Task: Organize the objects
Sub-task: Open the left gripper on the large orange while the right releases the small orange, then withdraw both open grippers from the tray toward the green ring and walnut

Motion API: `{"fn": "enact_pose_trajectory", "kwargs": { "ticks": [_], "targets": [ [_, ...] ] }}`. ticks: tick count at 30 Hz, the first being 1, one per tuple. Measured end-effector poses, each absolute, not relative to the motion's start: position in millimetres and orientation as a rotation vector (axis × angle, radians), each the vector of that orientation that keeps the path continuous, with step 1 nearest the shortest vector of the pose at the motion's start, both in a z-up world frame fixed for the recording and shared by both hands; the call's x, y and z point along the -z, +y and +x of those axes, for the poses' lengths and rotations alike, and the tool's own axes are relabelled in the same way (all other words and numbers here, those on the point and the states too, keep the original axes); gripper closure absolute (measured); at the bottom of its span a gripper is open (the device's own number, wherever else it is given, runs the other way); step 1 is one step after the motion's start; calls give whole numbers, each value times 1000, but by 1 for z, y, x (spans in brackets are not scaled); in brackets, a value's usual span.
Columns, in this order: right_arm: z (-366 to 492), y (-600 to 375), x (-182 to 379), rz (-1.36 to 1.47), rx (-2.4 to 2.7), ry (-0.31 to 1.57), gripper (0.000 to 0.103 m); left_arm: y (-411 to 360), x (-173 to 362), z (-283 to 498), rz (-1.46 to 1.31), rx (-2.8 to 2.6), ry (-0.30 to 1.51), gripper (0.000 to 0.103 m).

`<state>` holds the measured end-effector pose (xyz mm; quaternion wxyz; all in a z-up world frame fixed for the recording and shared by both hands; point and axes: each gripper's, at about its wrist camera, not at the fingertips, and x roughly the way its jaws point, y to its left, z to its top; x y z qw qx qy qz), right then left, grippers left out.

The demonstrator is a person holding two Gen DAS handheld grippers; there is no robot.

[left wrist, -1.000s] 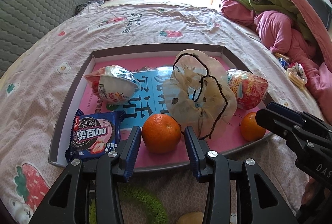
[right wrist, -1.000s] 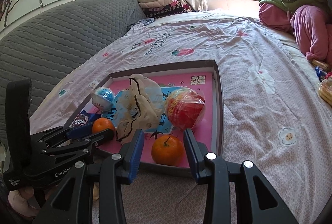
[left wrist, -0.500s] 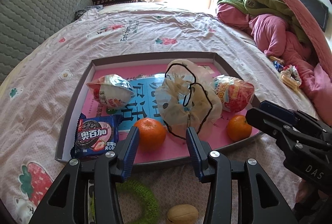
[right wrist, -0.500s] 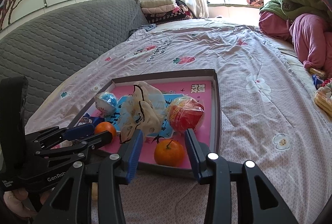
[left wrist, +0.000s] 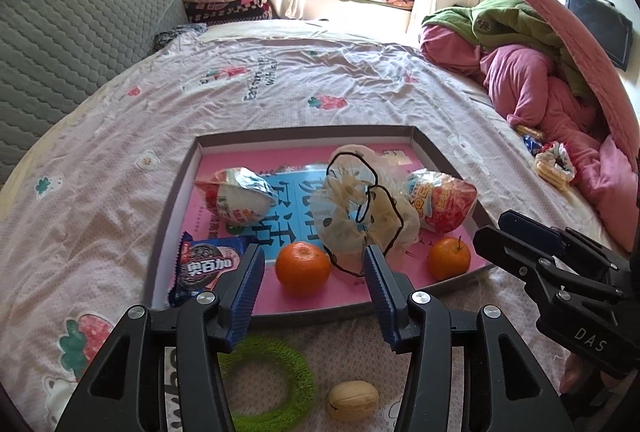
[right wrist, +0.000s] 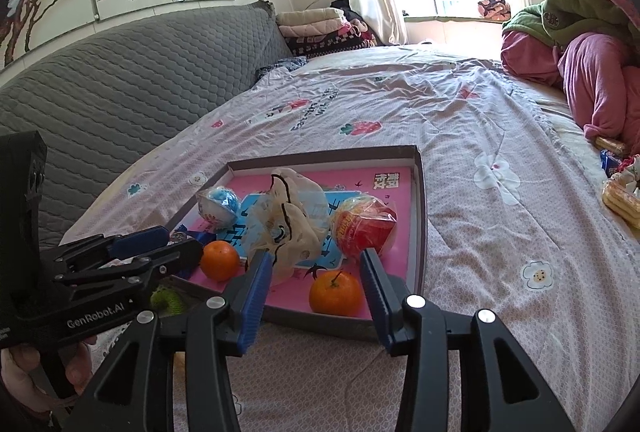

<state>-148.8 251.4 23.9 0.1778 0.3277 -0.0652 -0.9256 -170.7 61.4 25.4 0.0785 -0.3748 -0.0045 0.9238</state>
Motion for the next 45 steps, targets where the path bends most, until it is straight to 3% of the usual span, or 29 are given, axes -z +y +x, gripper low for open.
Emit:
{"fn": "enact_pose_trajectory", "kwargs": {
  "ticks": [20, 24, 45],
  "targets": [
    [-118, 232, -38, 830, 2545, -155, 55, 35, -57, -139, -1060, -2840, -42, 50],
    [-109, 225, -39, 817, 2548, -114, 50, 30, -58, -133, -1063, -2850, -44, 50],
    [-87, 205, -25, 822, 2528, -22, 49, 7, -31, -108, -1153, -2861, -9, 50]
  ]
}}
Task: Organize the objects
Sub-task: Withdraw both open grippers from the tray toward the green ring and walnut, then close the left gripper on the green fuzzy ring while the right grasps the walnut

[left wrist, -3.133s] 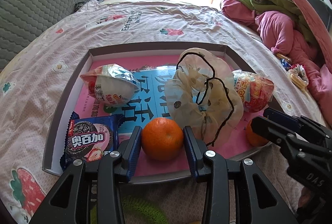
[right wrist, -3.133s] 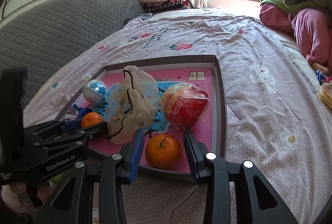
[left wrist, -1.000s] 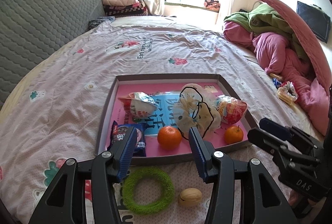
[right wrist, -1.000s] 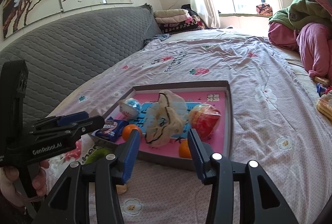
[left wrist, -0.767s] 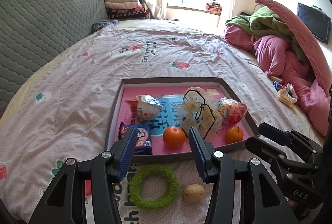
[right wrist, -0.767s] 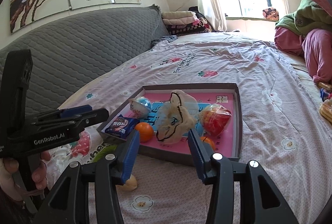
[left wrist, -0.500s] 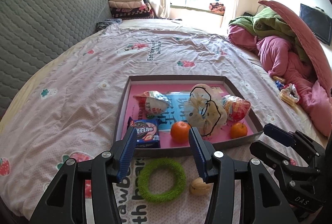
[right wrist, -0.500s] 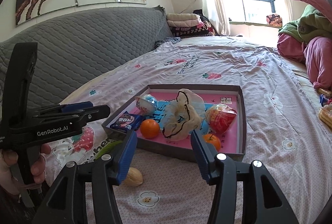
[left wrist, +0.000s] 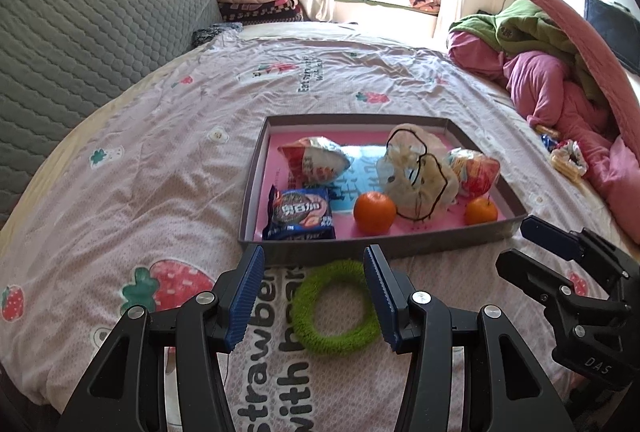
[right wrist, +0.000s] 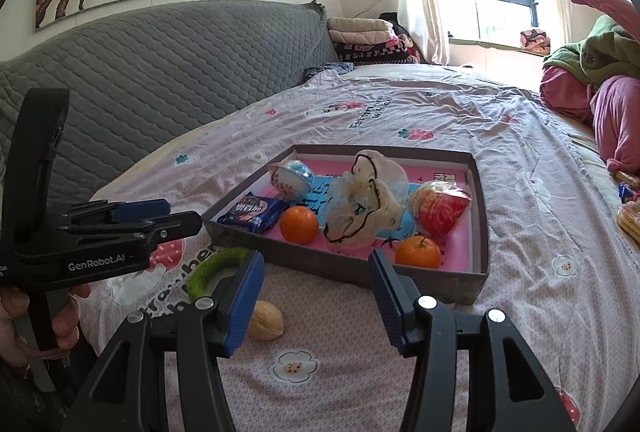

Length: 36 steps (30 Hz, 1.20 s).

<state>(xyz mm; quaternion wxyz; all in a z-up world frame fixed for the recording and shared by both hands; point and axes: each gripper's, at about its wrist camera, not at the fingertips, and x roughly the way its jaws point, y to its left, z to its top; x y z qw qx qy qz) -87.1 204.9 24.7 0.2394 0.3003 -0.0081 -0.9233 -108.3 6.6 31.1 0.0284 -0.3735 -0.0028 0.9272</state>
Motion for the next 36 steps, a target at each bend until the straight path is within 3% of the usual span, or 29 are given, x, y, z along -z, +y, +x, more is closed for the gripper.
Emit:
{"fn": "enact_pose_trajectory", "kwargs": {
  "ticks": [24, 36],
  "targets": [
    [-77, 160, 11, 929, 2399, 202, 49, -6, 13, -116, -1301, -2823, -21, 50],
    [-82, 152, 29, 990, 2374, 211, 49, -11, 36, -125, -1372, -2799, -45, 50]
  ]
}}
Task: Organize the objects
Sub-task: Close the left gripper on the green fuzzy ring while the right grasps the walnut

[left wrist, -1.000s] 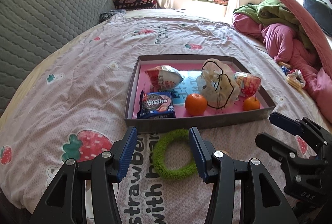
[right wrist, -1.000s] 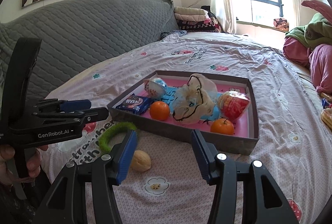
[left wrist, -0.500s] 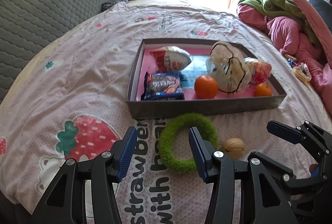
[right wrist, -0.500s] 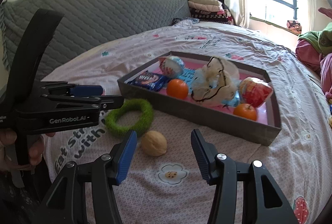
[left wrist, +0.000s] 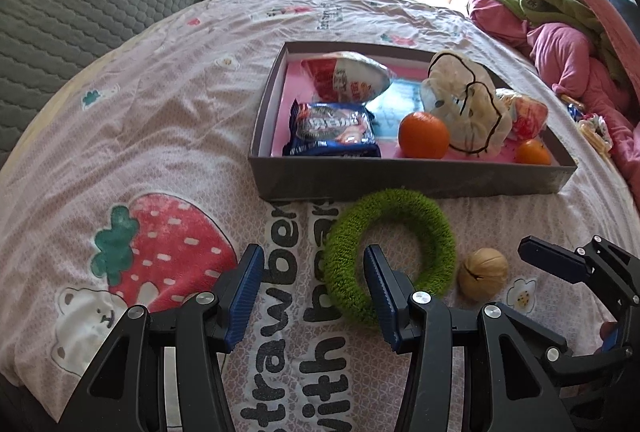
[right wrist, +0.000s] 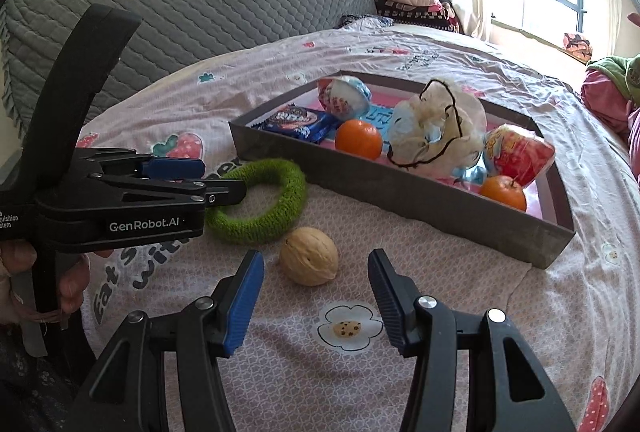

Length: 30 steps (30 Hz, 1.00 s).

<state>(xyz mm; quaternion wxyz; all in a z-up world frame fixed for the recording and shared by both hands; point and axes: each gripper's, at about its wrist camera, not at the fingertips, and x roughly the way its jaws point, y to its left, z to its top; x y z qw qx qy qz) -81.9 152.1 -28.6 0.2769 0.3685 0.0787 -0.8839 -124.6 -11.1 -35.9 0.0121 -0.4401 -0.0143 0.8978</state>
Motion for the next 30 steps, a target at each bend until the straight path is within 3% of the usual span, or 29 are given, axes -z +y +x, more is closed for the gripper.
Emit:
{"fn": "enact_pose_trajectory", "kwargs": {
  "ticks": [13, 19, 24, 30],
  "targets": [
    [-87, 143, 38, 999, 2396, 267, 50, -11, 42, -134, -1345, -2805, -56, 50],
    [-88, 131, 43, 995, 2401, 353, 67, -10, 43, -137, -1333, -2809, -53, 50],
    [-87, 128, 43, 995, 2398, 370, 69, -7, 42, -139, -1323, -2805, -54, 50],
    [-90, 133, 41, 1001, 2393, 318, 68, -2, 42, -139, -1305, -2770, -81, 73]
  ]
}}
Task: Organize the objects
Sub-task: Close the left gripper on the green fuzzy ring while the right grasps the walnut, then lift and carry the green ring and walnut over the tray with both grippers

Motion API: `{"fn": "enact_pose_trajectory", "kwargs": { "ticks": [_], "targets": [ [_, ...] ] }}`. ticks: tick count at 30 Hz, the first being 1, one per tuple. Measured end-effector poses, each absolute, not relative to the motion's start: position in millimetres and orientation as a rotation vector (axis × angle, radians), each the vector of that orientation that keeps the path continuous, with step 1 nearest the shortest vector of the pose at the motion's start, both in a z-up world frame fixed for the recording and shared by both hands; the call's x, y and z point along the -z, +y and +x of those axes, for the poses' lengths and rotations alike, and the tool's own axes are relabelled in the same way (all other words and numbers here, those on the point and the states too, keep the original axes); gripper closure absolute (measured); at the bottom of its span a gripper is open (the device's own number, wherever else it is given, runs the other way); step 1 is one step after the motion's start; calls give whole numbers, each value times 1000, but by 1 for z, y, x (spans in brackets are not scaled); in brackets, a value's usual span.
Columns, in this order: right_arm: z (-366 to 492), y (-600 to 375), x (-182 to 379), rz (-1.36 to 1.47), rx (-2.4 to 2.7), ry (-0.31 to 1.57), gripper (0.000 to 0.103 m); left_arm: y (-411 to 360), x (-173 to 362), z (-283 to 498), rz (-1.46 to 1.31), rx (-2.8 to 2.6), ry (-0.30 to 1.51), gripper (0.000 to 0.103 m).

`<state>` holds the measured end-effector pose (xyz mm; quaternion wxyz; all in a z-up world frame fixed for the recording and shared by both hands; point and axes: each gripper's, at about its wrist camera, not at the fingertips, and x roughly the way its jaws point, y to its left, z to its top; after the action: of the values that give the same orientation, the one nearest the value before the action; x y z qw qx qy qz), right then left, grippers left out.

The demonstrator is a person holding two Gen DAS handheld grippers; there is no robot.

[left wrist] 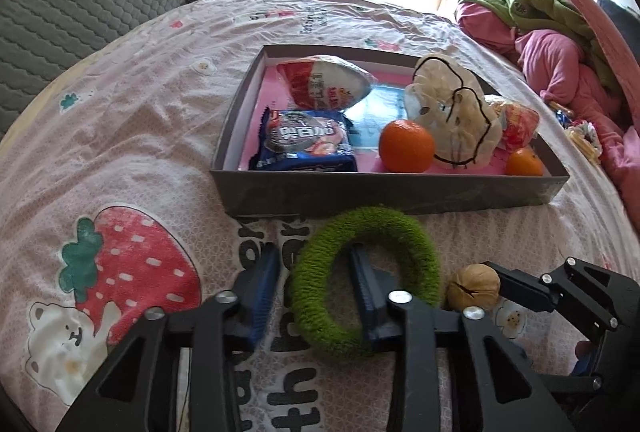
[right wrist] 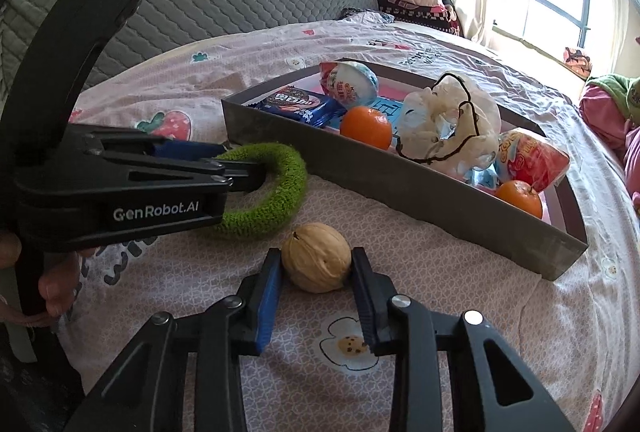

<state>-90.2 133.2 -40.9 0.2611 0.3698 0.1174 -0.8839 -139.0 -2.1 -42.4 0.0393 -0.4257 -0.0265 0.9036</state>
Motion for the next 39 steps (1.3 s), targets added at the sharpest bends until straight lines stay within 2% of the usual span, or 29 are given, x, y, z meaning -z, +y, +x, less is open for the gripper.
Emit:
{"fn": "enact_pose_trajectory", "kwargs": {
  "ticks": [1, 4, 10, 23, 39],
  "targets": [
    [-90, 134, 41, 1001, 2394, 313, 69, -1, 42, -138, -1298, -2773, -71, 79],
    [-90, 136, 40, 999, 2400, 299, 68, 1, 40, -137, -1284, -2777, -61, 84],
    [-93, 141, 37, 998, 2409, 267, 68, -4, 37, -136, -1280, -2778, -100, 88],
    [-91, 153, 22, 933, 2462, 202, 68, -2, 8, -123, -1191, -2803, -136, 89],
    [-95, 171, -15, 780, 2540, 159, 68, 7, -29, -122, -1101, -2839, -81, 89]
  ]
}}
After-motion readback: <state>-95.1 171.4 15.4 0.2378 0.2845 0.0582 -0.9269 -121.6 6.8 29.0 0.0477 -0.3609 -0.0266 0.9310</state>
